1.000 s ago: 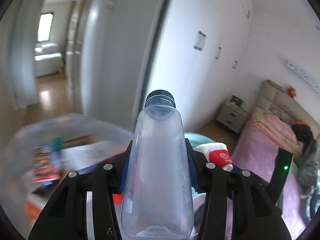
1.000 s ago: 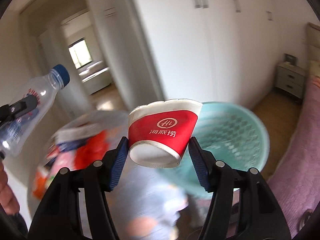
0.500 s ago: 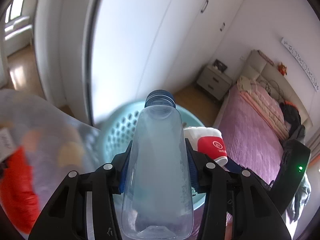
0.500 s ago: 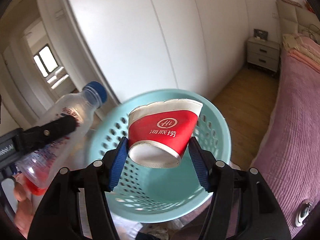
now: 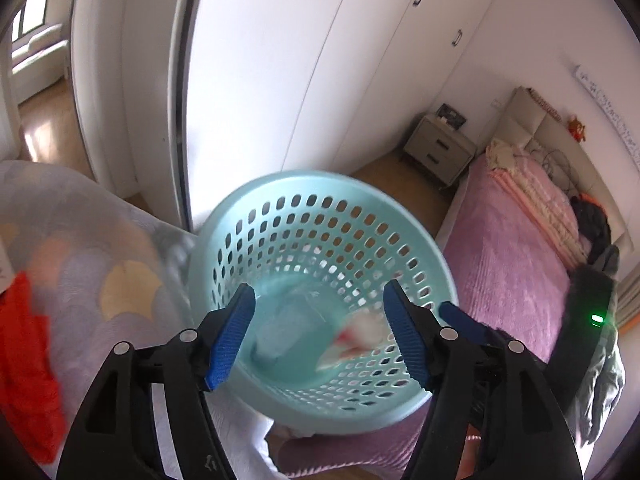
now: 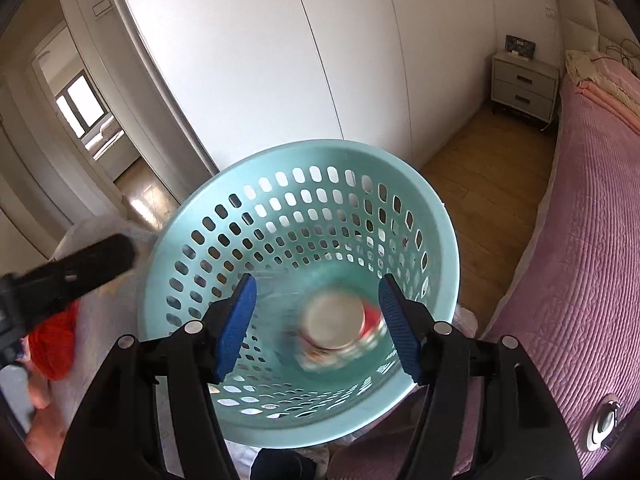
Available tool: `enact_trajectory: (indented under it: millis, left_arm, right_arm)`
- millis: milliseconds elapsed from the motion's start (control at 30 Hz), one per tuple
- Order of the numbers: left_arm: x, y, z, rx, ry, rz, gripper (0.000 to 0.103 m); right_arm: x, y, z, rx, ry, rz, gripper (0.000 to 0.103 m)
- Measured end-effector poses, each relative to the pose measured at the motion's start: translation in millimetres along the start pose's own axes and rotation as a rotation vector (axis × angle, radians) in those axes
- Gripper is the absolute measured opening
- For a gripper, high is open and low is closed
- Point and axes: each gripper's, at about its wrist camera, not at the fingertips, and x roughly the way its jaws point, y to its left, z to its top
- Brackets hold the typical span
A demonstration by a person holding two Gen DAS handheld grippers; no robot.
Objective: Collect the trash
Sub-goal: 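Open both tools to drop the bottle and cup into the basket, then grasp the orange paper cup with the left tool while the right tool grasps the pink bottle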
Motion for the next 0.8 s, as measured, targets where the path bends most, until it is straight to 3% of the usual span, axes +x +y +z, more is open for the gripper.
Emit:
enact_trajectory:
  millis: [200, 367, 633, 800]
  left_arm:
    - [-62.8, -4.5, -9.3, 0.038, -0.109, -0.017, 0.065]
    - [-131.5, 5.9, -29.4, 0.034, -0.231, -0.048, 0.073]
    - [-223.3, 43.8, -66.0, -0.07, -0.381, -0.02, 0.076]
    - [-265.1, 72.8, -97.0, -0.131, -0.436, 0.062, 0.076]
  right_arm:
    - [-21.3, 14.5, -2.9, -0.05, -0.035, 0.032, 0.06]
    - [-60.3, 46.9, -14.5, -0.121, -0.1, 0.092, 0.06]
    - [-109.1, 114.1, -36.7, -0.262, -0.186, 0.217, 0.06]
    - [-127.6, 160.8, -57.3, -0.361, -0.229, 0.289, 0.06]
